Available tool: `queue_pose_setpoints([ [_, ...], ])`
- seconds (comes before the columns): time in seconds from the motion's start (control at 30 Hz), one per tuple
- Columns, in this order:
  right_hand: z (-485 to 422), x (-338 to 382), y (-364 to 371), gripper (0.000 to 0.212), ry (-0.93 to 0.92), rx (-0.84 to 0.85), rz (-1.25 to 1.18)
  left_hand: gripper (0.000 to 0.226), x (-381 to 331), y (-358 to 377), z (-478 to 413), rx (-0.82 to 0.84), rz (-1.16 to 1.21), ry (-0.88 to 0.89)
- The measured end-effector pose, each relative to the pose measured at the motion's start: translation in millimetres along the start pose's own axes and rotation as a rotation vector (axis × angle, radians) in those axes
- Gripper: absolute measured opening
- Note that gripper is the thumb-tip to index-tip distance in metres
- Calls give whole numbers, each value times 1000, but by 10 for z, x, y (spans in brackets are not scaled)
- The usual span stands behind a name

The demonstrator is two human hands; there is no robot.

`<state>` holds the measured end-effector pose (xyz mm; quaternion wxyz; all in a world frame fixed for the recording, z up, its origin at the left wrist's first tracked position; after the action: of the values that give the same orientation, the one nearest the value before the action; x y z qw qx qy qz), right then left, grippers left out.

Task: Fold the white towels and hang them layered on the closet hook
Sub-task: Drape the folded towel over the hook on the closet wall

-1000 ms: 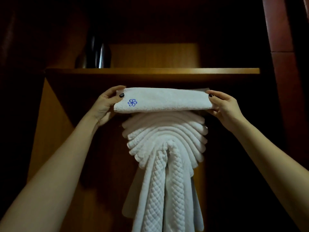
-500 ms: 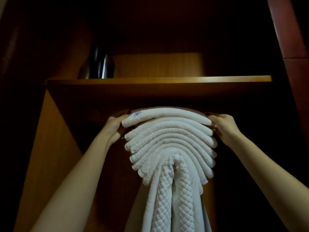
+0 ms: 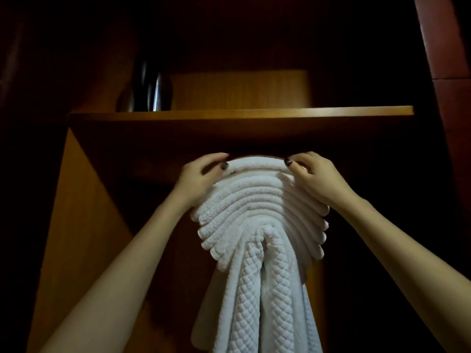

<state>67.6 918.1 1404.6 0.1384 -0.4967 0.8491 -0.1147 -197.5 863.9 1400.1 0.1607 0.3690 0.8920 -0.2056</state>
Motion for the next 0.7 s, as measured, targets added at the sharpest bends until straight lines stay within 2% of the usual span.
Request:
queue_pose_setpoints([
  [0.07,-103,51,118,43,-52,185,-26,41,-125,192,-56,136,-217,29],
  [0.17,-156,53,166,43,-81,273,-13,44,-191,332,-98,177,-381,33],
  [0.33,-212,43,198,39,-69,244,68,27,-184,385,-264,101,-340,-21],
  [0.47,-373,5,213,38,2,244,135,18,-181,407,-421,192,-240,-115],
  [0.6,-265,-5,218,42,-44,271,140,36,-113,356,-223,240,-199,-64],
  [0.7,-95,12,211,41,-52,229,100,39,-107,327,-76,269,-247,-19],
])
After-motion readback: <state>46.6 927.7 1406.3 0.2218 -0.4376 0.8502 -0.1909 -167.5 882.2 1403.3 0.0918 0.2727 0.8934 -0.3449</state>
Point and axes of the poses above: each hand's wrist, its own z-axis away from the middle knuckle, its own y-axis out of the palm, x = y × z, the point moved 5 cm from there along -z, towards the middle knuckle, and after that the axes turned 14 degrees about -y, right-handed, at the moved point
